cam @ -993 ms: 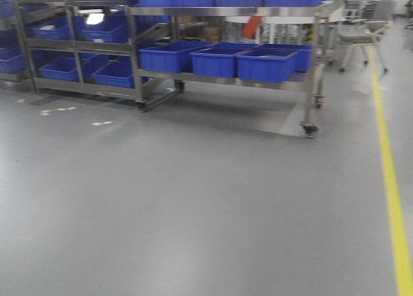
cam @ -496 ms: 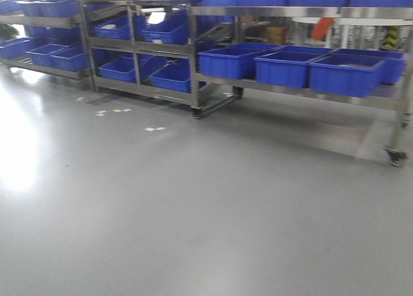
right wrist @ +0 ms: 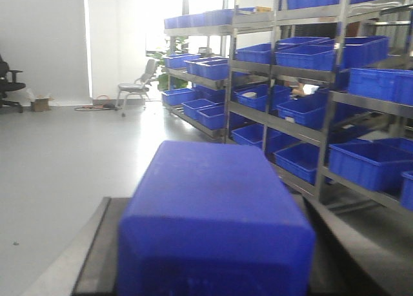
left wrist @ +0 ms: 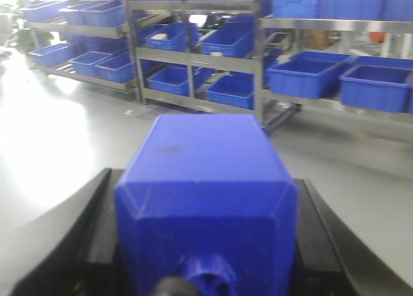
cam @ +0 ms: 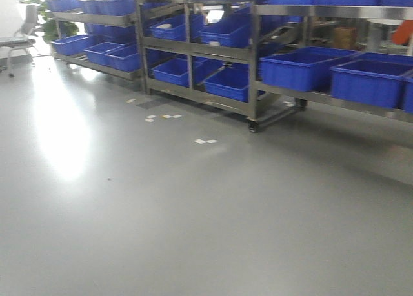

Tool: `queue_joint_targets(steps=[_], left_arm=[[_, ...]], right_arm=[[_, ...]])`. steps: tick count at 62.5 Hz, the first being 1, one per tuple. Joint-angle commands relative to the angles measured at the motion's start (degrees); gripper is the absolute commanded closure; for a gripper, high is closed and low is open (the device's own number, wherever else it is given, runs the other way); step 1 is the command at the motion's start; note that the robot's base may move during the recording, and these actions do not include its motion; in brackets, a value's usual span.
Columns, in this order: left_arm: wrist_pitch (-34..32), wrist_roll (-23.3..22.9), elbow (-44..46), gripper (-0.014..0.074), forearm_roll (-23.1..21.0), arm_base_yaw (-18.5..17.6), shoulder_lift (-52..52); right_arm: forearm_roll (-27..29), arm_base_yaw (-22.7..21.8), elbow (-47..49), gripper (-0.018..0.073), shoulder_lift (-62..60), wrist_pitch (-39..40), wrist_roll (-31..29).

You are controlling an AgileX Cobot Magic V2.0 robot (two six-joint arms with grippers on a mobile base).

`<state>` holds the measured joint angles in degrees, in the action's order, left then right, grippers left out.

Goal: Pick and sort blue part to right shelf
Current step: 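Drive the base across the floor toward the bin rack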

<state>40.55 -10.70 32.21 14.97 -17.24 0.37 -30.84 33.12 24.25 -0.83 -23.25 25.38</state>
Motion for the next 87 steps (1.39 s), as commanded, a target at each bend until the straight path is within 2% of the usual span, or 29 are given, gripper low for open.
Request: queue_joint_targets(steps=[1,87], left_arm=[[-5.5,0.0,1.5,0.0326,0.4,-0.3,0.3],[-5.5,0.0,1.5,0.0326,0.4,-0.3,0.3]], right_arm=[[-1.6,-0.1,1.9,0.0375,-0.5,4.7,-0.3],[-1.6,-0.1,1.9,0.0375,-0.5,4.7,-0.3]])
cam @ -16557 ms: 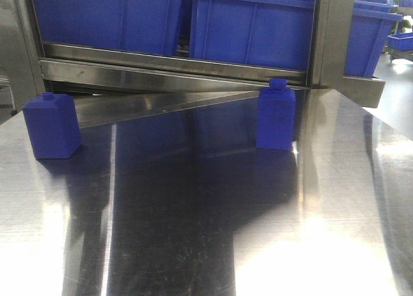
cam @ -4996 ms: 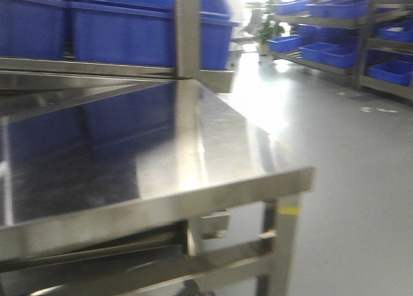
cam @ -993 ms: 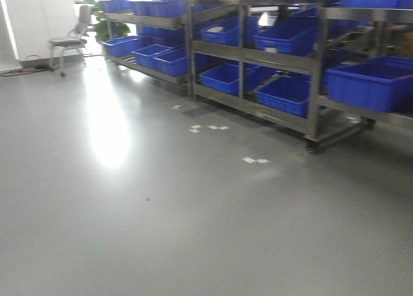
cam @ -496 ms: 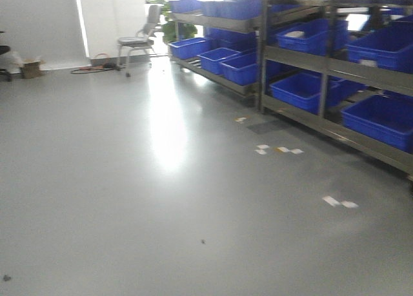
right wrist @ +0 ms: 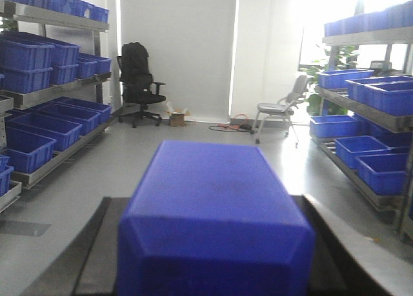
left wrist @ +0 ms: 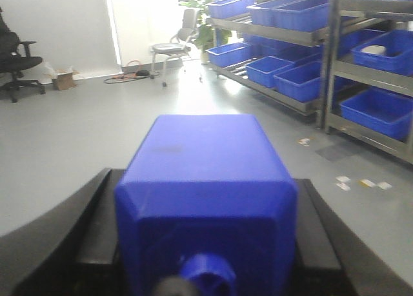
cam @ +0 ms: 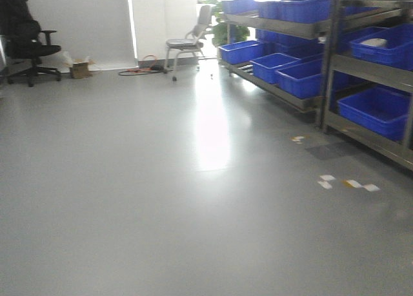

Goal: Pick and sort blue part to right shelf
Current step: 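Drive the base across the floor toward the bin rack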

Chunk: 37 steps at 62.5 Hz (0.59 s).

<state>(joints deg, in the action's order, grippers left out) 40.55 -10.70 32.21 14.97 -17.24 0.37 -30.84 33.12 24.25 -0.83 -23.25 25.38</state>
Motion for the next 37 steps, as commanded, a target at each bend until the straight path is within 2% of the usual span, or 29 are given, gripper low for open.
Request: queue_joint_targets(steps=[1,37], left_arm=[[-5.5,0.0,1.5,0.0326,0.4,-0.3,0.3],[-5.5,0.0,1.5,0.0326,0.4,-0.3,0.3]], right_arm=[[-1.6,-0.1,1.9,0.0375,-0.5,4.7,-0.3],[-1.6,-0.1,1.9,0.0375,-0.5,4.7,-0.3]])
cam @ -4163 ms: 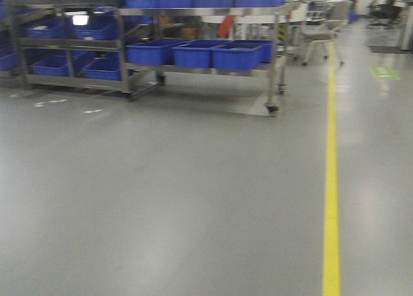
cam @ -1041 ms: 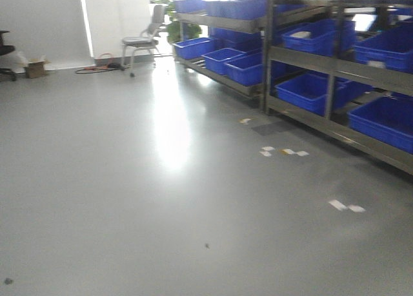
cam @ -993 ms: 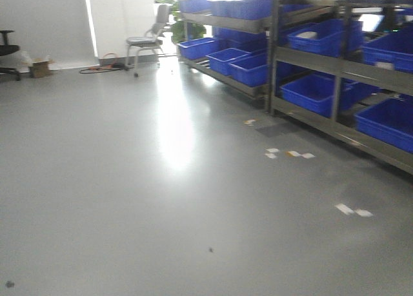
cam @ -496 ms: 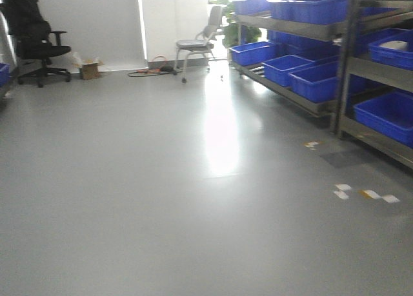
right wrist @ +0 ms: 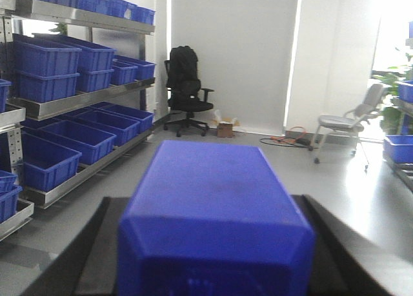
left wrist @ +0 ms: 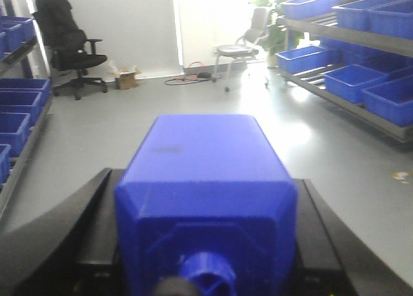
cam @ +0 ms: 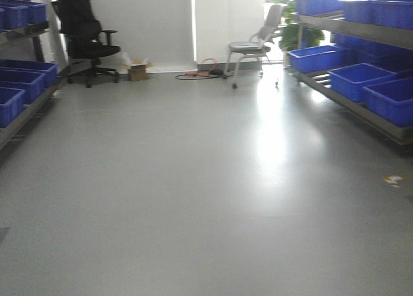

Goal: Pick and sort blue part to right shelf
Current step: 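Drive the base across the floor toward the bin rack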

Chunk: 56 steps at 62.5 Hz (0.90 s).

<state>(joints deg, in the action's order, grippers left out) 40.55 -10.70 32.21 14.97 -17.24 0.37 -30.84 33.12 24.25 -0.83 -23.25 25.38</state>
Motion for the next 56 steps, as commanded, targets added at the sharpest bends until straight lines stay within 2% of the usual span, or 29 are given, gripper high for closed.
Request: queue_joint_targets(steps=[1,56], left_arm=[[-5.5,0.0,1.5,0.0326,0.4,-0.3,0.3],[-5.5,0.0,1.5,0.0326,0.4,-0.3,0.3]], right_arm=[[-1.6,-0.1,1.9,0.0375,-0.5,4.7,-0.3],[-1.6,-0.1,1.9,0.0375,-0.5,4.7,-0.3]])
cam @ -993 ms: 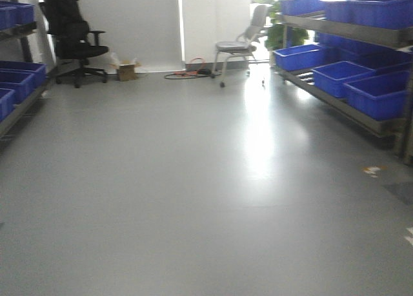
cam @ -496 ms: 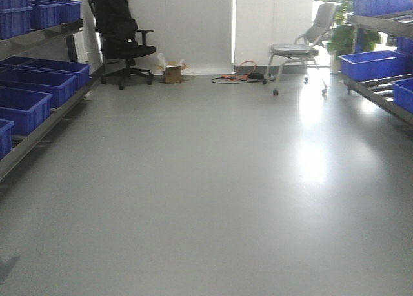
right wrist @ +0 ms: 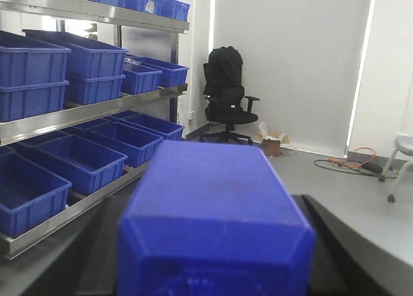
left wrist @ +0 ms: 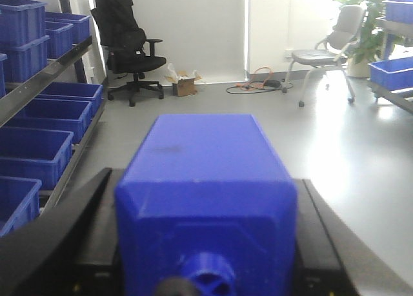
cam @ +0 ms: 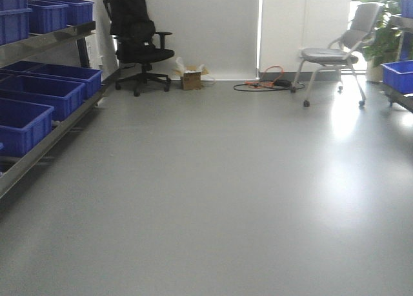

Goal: Pick and sort blue part to right shelf
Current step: 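Drive the base across the floor toward the bin rack, then drive up to the rack and stop facing two blue bins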

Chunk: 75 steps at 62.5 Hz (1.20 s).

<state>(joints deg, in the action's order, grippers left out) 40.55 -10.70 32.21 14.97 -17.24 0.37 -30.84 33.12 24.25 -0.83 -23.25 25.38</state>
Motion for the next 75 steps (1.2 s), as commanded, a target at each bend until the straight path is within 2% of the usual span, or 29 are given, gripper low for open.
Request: queue_joint_targets(steps=[1,75], left_arm=[[-5.5,0.0,1.5,0.0326,0.4,-0.3,0.3],[-5.4,0.0,1.5,0.0326,0.4,-0.3,0.3]], right_arm=[[-1.6,-0.1,1.9,0.0375,-0.5,4.7,-0.3],[-1.6,-0.1,1.9,0.0375,-0.5,4.7,-0.3]])
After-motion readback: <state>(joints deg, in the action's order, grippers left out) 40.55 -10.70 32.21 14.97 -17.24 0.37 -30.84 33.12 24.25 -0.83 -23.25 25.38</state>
